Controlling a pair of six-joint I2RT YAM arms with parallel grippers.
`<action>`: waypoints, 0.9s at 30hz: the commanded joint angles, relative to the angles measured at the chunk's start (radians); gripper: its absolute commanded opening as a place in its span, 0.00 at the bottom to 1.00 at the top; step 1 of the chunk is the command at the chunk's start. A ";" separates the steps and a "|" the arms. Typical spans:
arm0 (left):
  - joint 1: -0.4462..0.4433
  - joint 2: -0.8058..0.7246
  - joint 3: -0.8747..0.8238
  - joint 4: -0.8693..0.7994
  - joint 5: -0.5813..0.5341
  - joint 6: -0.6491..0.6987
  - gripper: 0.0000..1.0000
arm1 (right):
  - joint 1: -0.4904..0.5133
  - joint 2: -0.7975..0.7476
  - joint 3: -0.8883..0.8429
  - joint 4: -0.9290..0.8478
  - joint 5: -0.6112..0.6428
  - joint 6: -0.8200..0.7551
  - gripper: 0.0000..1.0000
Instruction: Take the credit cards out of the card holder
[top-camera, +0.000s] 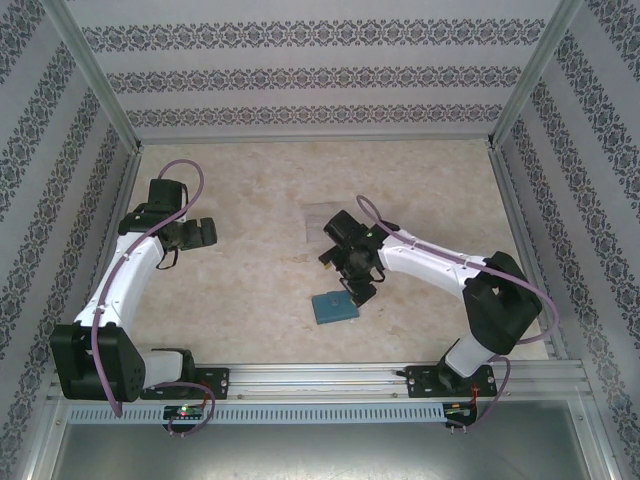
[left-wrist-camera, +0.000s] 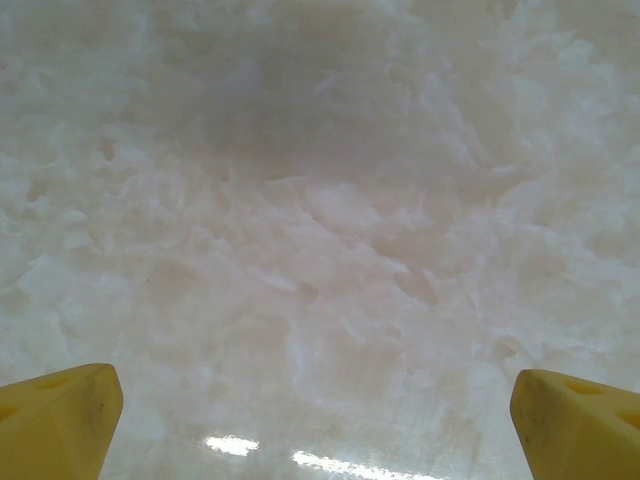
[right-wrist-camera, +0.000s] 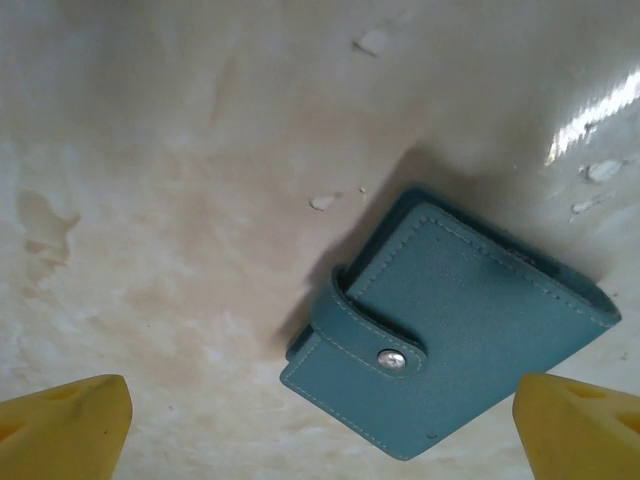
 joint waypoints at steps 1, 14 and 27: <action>0.009 -0.021 -0.007 -0.009 0.033 0.005 1.00 | 0.025 0.026 -0.015 0.047 -0.041 0.118 0.98; 0.009 -0.031 -0.020 0.018 0.129 -0.007 1.00 | 0.103 0.010 -0.132 0.112 -0.012 0.336 0.98; 0.009 -0.033 -0.023 0.018 0.132 -0.009 1.00 | 0.107 0.060 -0.175 0.193 -0.011 0.386 0.96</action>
